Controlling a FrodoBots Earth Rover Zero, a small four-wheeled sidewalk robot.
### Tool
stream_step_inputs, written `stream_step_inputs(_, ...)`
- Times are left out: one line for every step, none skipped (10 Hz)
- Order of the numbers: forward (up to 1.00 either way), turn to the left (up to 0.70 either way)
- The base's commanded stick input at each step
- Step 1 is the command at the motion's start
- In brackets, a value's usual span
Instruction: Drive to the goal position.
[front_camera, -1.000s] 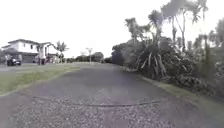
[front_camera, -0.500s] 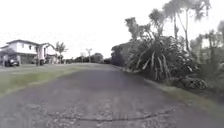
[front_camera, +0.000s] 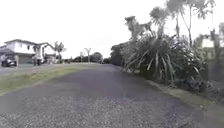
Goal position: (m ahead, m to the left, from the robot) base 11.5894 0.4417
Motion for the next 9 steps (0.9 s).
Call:
stream_step_inputs(0.7,0.02)
stream_step_inputs(0.7,0.02)
stream_step_inputs(0.7,0.02)
stream_step_inputs(0.7,0.02)
stream_step_inputs(0.7,0.02)
stream_step_inputs(0.7,0.02)
stream_step_inputs(0.7,0.02)
stream_step_inputs(0.7,0.02)
stream_step_inputs(0.7,0.02)
